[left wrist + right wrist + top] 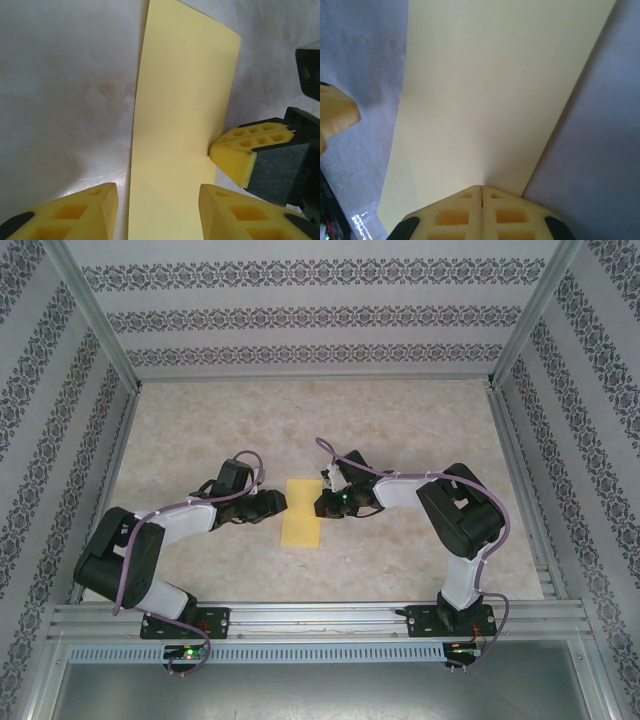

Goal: Fold a paper plane with a square sheet of paper (fold left side to right side)
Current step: Third fold the triangle at the center of the table.

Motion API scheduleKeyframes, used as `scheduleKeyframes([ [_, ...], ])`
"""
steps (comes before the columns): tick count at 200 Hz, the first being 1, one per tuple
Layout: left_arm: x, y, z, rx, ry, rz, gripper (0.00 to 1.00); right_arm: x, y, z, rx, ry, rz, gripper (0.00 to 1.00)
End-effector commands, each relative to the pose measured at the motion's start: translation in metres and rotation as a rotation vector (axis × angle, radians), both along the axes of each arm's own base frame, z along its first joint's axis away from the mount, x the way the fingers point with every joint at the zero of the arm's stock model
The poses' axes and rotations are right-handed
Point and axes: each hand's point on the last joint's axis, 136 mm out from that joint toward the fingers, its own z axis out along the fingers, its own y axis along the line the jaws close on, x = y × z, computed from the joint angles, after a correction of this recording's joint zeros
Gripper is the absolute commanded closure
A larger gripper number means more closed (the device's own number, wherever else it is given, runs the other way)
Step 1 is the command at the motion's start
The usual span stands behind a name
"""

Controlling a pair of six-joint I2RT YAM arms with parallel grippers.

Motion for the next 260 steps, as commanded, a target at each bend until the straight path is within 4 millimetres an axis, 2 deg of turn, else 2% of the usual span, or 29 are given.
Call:
scheduleKeyframes([
  [1,0.012,-0.010,0.010,-0.064,-0.023,-0.015,0.55,-0.015,-0.014,-0.016,-0.055,0.060,0.001,1.00],
  [49,0.008,-0.010,-0.004,-0.055,0.020,-0.021,0.59,-0.014,-0.014,-0.017,-0.058,0.061,-0.001,1.00],
  [138,0.005,-0.014,-0.013,-0.062,0.054,-0.037,0.62,-0.014,-0.013,-0.018,-0.056,0.067,-0.001,1.00],
  [188,0.006,-0.022,-0.012,-0.097,0.056,-0.052,0.65,-0.014,-0.013,-0.018,-0.056,0.070,-0.001,1.00],
  [260,0.009,-0.019,-0.010,-0.092,0.039,-0.026,0.65,-0.014,-0.013,-0.018,-0.055,0.069,0.000,1.00],
])
